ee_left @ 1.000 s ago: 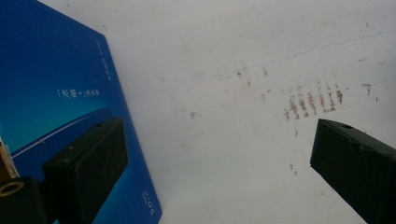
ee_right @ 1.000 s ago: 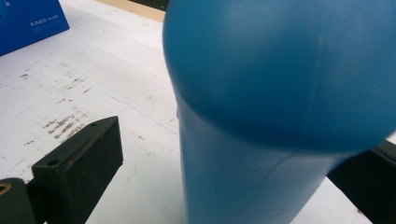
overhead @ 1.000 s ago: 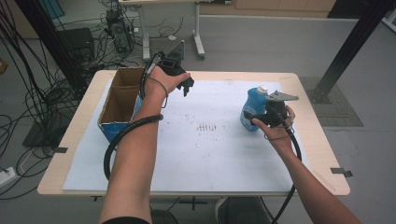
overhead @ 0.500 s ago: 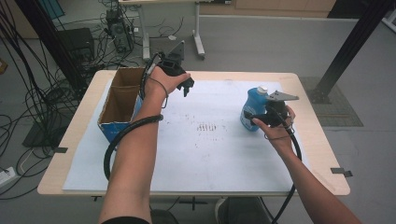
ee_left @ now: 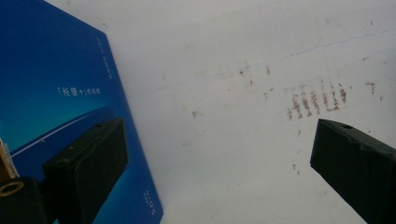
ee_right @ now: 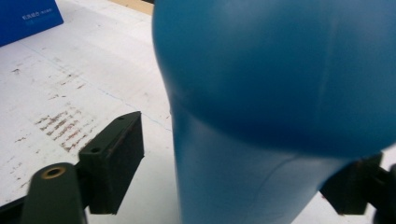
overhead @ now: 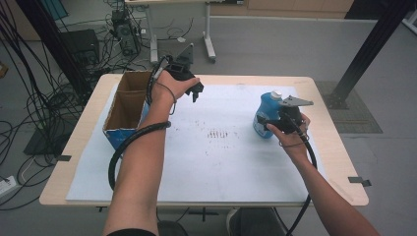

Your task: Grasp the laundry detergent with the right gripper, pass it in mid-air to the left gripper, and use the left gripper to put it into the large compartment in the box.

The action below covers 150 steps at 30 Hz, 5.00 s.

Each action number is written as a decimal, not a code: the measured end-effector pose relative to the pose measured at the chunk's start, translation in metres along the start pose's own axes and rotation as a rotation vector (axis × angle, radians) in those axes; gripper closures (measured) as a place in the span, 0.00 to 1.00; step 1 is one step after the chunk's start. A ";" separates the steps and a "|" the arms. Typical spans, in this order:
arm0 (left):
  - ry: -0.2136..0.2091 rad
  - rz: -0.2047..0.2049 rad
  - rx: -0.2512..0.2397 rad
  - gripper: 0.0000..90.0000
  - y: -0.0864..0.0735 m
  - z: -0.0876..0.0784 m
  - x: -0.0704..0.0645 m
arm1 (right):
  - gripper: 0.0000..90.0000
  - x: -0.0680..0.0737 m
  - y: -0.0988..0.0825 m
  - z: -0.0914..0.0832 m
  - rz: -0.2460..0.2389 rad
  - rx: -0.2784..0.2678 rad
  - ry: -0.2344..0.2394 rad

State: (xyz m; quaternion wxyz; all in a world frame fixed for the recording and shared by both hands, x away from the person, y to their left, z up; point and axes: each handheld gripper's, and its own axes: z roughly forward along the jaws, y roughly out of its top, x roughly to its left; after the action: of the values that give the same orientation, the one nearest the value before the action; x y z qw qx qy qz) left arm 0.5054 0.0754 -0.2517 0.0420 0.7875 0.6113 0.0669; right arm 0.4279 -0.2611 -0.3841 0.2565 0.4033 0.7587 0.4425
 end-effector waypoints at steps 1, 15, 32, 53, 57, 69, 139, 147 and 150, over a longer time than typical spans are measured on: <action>0.000 0.001 0.001 0.05 0.000 0.000 0.000 | 0.23 0.000 0.000 0.000 -0.002 0.000 -0.001; -0.001 0.010 0.002 0.05 -0.001 0.000 -0.002 | 0.44 -0.003 0.000 0.000 -0.015 0.011 -0.028; 0.003 0.018 -0.002 0.05 -0.001 -0.004 -0.005 | 0.46 -0.002 0.000 -0.001 -0.005 0.014 -0.031; 0.007 0.020 -0.006 0.05 -0.001 -0.006 -0.005 | 0.46 -0.003 -0.001 0.000 -0.015 0.006 -0.028; 0.006 0.018 -0.007 0.05 -0.001 -0.007 -0.005 | 0.46 -0.002 -0.001 0.000 -0.014 0.005 -0.030; 0.010 0.022 -0.011 0.05 -0.003 -0.009 -0.005 | 0.46 -0.002 -0.001 0.000 -0.011 0.005 -0.036; 0.000 0.020 -0.047 0.05 -0.011 -0.026 0.005 | 0.48 -0.002 -0.001 0.000 0.009 0.006 -0.037; -0.008 0.030 -0.057 0.05 -0.014 -0.031 0.009 | 0.48 -0.001 0.001 0.000 0.010 0.016 -0.040; -0.009 0.034 -0.063 0.05 -0.014 -0.032 0.009 | 0.48 -0.001 0.002 0.000 0.009 0.022 -0.040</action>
State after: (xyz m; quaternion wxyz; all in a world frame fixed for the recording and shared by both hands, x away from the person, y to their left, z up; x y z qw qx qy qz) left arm 0.4888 0.0876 -0.2213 0.0685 0.7963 0.5951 0.0834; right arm 0.4288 -0.2617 -0.3825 0.2650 0.4182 0.7564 0.4275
